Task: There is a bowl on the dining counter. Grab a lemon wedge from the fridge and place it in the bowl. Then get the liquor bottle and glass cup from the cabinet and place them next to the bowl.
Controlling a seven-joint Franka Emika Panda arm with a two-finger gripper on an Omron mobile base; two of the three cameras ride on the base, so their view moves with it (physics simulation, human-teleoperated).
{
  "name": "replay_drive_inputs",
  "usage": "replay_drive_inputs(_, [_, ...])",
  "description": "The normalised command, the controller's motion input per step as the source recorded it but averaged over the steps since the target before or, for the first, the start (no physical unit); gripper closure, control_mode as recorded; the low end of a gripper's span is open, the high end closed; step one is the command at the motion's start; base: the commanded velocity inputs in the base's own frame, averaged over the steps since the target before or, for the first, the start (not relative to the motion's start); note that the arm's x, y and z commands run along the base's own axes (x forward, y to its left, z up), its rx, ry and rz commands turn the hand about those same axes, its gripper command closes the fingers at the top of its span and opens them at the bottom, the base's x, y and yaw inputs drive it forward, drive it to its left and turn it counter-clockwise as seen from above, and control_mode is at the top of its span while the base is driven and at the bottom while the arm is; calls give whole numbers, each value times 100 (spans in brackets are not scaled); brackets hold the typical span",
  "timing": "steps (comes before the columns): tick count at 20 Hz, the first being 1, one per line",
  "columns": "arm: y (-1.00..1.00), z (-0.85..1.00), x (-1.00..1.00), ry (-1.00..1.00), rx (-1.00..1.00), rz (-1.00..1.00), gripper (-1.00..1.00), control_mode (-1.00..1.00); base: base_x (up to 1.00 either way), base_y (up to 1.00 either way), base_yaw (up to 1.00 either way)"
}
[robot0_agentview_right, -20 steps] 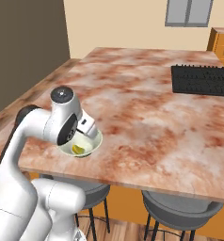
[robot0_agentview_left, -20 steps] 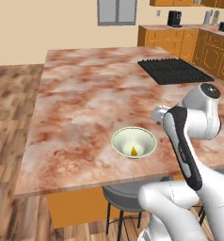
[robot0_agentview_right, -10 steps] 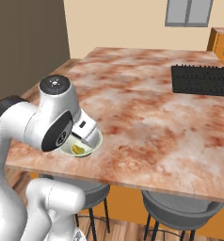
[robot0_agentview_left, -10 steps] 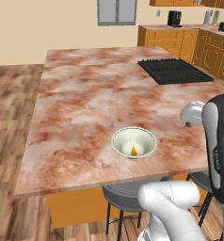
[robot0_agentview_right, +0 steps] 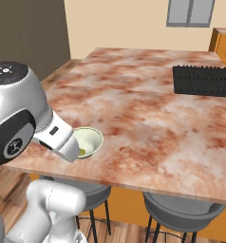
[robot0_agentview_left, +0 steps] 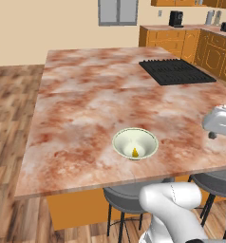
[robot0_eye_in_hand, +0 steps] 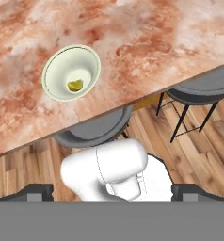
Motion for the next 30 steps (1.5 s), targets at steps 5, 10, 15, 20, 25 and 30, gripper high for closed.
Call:
replay_drive_inputs(5, [38, -4, -45, 0, -11, 0, -100, -100, 0, 0, 0])
replay_drive_inputs(10, [32, -29, 0, 1, -5, 0, -100, -100, 0, 0, 0])
replay_drive_inputs(15, [18, -27, 0, 9, 0, 1, -100, -100, 0, 0, 0])
replay_drive_inputs(20, [0, -22, 0, 8, 0, 1, -100, -100, 0, 0, 0])
replay_drive_inputs(25, [-3, -5, 0, 1, 0, 0, -100, 100, -12, -32, 0])
replay_drive_inputs(30, [0, 0, 0, 0, 0, 0, -100, 100, -24, -100, 0])
